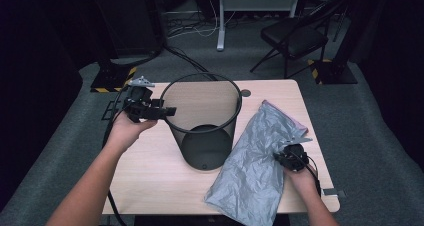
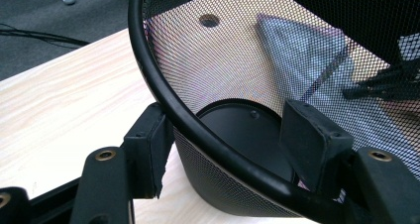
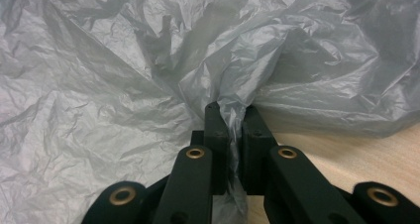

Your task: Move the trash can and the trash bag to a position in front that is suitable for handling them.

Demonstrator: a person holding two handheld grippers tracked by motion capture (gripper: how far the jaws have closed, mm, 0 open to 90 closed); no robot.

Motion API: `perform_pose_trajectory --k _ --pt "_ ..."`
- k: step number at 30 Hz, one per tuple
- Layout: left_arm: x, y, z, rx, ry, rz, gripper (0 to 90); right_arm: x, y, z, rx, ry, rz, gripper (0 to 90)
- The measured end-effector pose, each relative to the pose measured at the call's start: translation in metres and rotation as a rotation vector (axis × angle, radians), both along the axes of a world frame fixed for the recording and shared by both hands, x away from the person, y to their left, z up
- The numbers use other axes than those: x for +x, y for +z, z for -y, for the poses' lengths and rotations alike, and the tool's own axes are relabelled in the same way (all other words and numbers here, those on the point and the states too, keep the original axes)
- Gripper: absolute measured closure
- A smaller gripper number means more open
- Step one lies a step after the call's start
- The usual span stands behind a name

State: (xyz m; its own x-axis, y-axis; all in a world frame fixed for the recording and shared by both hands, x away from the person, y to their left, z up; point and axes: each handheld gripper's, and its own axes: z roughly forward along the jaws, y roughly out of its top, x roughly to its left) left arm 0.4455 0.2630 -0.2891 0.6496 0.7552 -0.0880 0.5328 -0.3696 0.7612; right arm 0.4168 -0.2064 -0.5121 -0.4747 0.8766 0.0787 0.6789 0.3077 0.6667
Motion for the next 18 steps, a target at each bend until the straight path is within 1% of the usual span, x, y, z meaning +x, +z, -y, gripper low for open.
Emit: perform_pose_trajectory --k 2,3,6,7,8,9,12,13,14,15,17,18 --pt "-0.002 0.000 0.000 -0.003 -0.003 -0.001 37.7 0.000 0.000 0.000 -0.002 0.004 0.002 84.1" --pt "-0.006 -0.001 -0.001 -0.007 -0.005 -0.002 37.6 0.000 0.000 0.001 -0.001 0.004 0.002 84.1" --pt "-0.011 -0.001 -0.001 -0.014 -0.009 -0.002 37.7 0.000 0.000 0.001 -0.002 0.004 0.001 84.1" --pt "-0.011 -0.001 -0.001 -0.014 -0.009 -0.002 37.7 0.000 0.000 0.001 -0.002 0.004 0.001 84.1" --pt "-0.015 -0.001 -0.002 -0.012 -0.021 0.001 37.7 0.000 0.000 0.001 -0.003 0.006 0.001 84.0" --pt "-0.015 -0.001 -0.002 -0.012 -0.021 0.001 37.7 0.000 0.000 0.001 -0.003 0.006 0.001 84.0" --pt "-0.025 -0.002 -0.003 -0.020 -0.034 0.002 37.7 0.000 0.000 0.001 -0.001 0.006 0.001 83.2" --pt "-0.027 -0.002 -0.003 -0.019 -0.038 0.004 37.7 0.000 0.000 0.001 0.001 0.004 0.001 81.5" --pt "-0.027 -0.002 -0.003 -0.019 -0.038 0.004 37.7 0.000 0.000 0.001 0.000 -0.001 0.005 77.1" --pt "-0.031 -0.001 -0.003 -0.017 -0.048 0.002 37.7 0.000 0.000 0.001 -0.002 -0.011 0.009 71.9" --pt "-0.036 -0.001 -0.002 -0.016 -0.058 0.001 37.7 0.000 -0.001 0.001 -0.009 -0.020 0.018 62.3" --pt "-0.036 -0.001 -0.002 -0.016 -0.058 0.001 37.6 0.000 -0.001 0.001 -0.009 -0.020 0.018 62.3"
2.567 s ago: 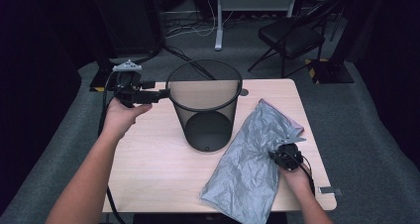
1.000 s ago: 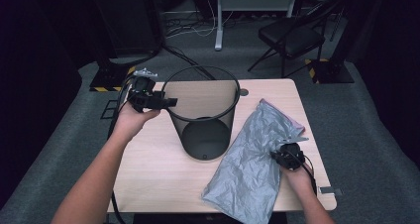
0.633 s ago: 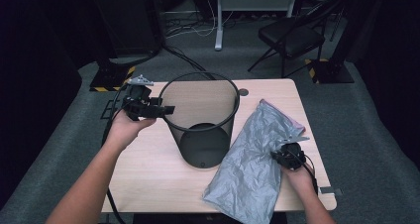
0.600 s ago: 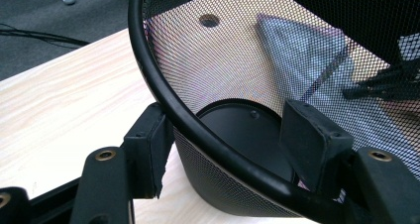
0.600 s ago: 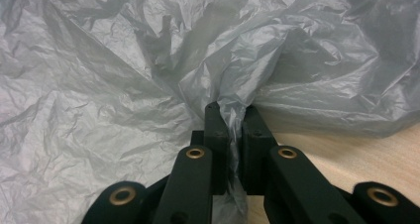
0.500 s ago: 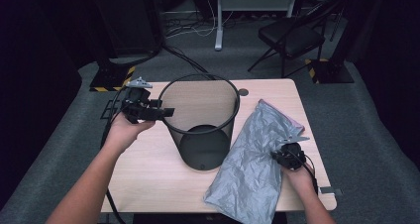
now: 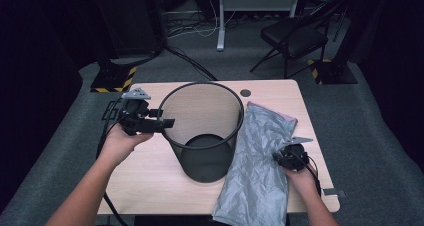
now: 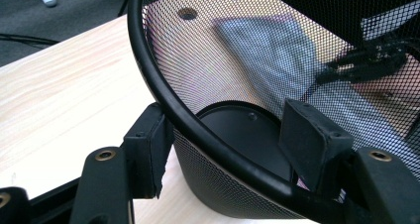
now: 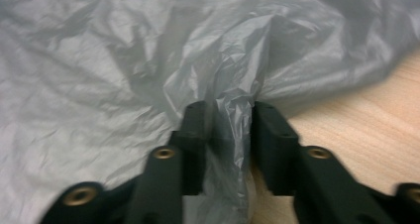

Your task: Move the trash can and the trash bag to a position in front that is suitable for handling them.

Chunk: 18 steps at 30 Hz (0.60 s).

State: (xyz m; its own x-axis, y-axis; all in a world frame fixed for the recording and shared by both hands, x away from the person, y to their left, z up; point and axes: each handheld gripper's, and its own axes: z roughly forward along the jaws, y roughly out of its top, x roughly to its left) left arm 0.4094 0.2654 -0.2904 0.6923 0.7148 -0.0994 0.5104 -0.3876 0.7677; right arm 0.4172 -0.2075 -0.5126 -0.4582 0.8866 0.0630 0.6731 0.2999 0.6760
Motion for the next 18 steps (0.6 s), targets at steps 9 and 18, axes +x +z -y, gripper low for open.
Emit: perform_pose_trajectory --k 9,18 --pt "-0.011 0.000 0.000 -0.003 -0.015 0.003 37.3 -0.005 0.002 -0.002 0.012 -0.077 0.015 21.2" --pt "-0.014 -0.001 0.000 -0.003 -0.021 0.003 37.2 -0.009 -0.006 -0.020 -0.065 -0.056 -0.030 2.3"
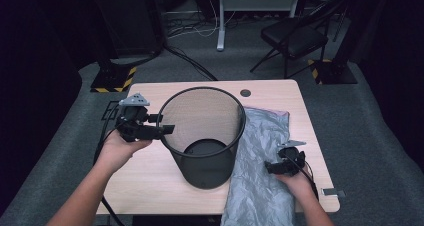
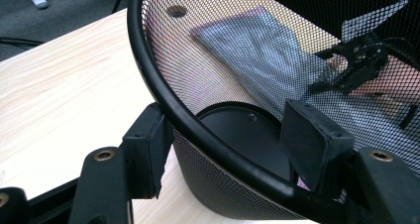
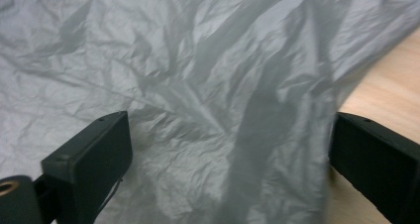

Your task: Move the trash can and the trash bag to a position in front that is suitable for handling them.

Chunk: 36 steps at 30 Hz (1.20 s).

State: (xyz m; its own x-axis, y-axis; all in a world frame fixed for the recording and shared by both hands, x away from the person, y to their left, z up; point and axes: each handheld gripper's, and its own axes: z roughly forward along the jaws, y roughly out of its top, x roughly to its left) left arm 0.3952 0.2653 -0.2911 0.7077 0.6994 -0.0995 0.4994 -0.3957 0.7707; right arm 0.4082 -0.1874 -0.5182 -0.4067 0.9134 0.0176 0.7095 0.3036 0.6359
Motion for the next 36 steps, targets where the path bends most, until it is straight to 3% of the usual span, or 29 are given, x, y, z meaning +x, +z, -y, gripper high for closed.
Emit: perform_pose_trajectory --k 1,11,14,15,17,18,19,28,31,36 --pt "0.000 0.000 0.000 0.001 -0.001 0.000 37.1 0.000 -0.002 -0.004 -0.020 0.020 0.003 0.9" --pt "-0.005 0.000 0.001 0.003 -0.006 0.001 36.2 -0.001 -0.005 -0.004 -0.014 0.026 0.031 1.0" --pt "-0.007 0.000 0.002 0.001 -0.010 0.001 36.2 -0.003 -0.001 -0.005 0.000 0.085 0.050 19.6" --pt "-0.007 0.000 0.002 0.001 -0.010 0.001 36.2 -0.003 -0.001 -0.005 0.000 0.085 0.050 19.6" --pt "-0.008 0.000 0.002 0.002 -0.013 0.000 36.2 -0.004 0.001 -0.008 0.009 0.104 0.051 27.9" --pt "-0.009 0.000 0.002 0.003 -0.016 0.001 36.2 -0.005 0.002 -0.009 0.010 0.126 0.053 37.4" --pt "-0.009 0.000 0.002 0.003 -0.016 0.001 36.2 -0.005 0.002 -0.009 0.010 0.126 0.053 37.4" --pt "-0.013 -0.001 0.004 -0.007 -0.035 0.007 35.2 -0.004 0.007 -0.012 0.014 0.196 0.027 74.9" --pt "-0.013 -0.002 0.004 -0.012 -0.035 0.004 34.8 -0.002 0.008 -0.009 0.036 0.183 0.001 80.7" --pt "-0.014 -0.002 0.004 -0.020 -0.037 0.006 34.0 -0.001 0.008 -0.006 0.051 0.180 -0.002 81.8"
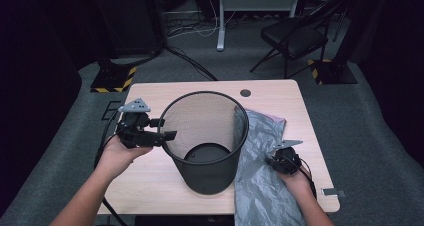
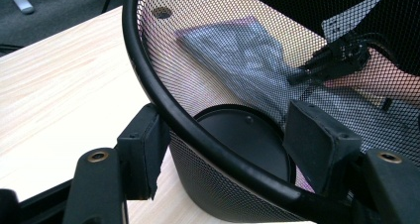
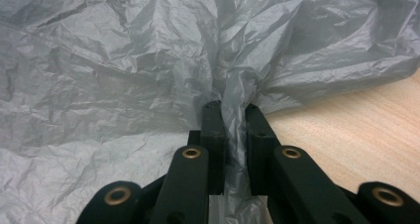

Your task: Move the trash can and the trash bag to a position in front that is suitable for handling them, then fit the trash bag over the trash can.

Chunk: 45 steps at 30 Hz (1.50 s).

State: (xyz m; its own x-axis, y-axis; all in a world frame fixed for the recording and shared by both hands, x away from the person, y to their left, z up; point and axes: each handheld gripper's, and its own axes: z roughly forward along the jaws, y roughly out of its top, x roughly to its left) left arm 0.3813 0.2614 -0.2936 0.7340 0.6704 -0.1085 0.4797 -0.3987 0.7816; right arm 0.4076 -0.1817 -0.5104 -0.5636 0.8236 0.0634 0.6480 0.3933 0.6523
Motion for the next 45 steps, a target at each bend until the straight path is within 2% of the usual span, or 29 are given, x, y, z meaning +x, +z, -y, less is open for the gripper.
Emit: perform_pose_trajectory --k 13,15,21,24,28,32,33,34,35,40,43,45 --pt "0.001 -0.001 -0.001 -0.016 -0.018 0.002 31.5 0.000 0.008 0.003 0.024 0.015 -0.016 83.5" --pt "0.001 -0.002 -0.001 -0.006 -0.012 0.016 27.3 -0.002 0.011 0.003 0.033 0.014 -0.017 83.7" --pt "0.003 -0.002 0.005 0.030 -0.017 0.026 26.8 -0.001 0.021 0.008 0.047 0.027 -0.030 83.9" --pt "0.004 -0.002 0.006 0.030 -0.017 0.019 26.8 -0.001 0.025 0.010 0.049 0.029 -0.037 84.0" --pt "0.006 -0.003 0.006 0.037 -0.020 0.015 26.9 -0.001 0.037 0.014 0.057 0.057 -0.037 83.9" --pt "0.007 -0.002 0.006 0.036 -0.025 0.010 27.6 -0.002 0.058 0.018 0.081 0.074 -0.036 84.0" --pt "0.007 -0.002 0.006 0.036 -0.025 0.010 27.7 -0.002 0.058 0.018 0.081 0.074 -0.036 84.0" --pt "0.007 -0.001 0.005 0.039 -0.027 0.010 27.7 -0.003 0.068 0.019 0.090 0.079 -0.040 84.0" --pt "0.007 -0.001 0.005 0.041 -0.027 0.010 27.7 -0.002 0.072 0.020 0.088 0.095 -0.021 84.0" --pt "0.008 -0.002 0.005 0.039 -0.028 0.008 27.6 -0.002 0.093 0.022 0.078 0.117 -0.021 83.9" --pt "0.008 -0.002 0.006 0.042 -0.027 0.011 27.5 -0.001 0.100 0.024 0.092 0.125 -0.011 83.9" --pt "0.008 -0.002 0.006 0.042 -0.024 0.013 28.0 -0.001 0.112 0.028 0.110 0.128 0.001 83.9"
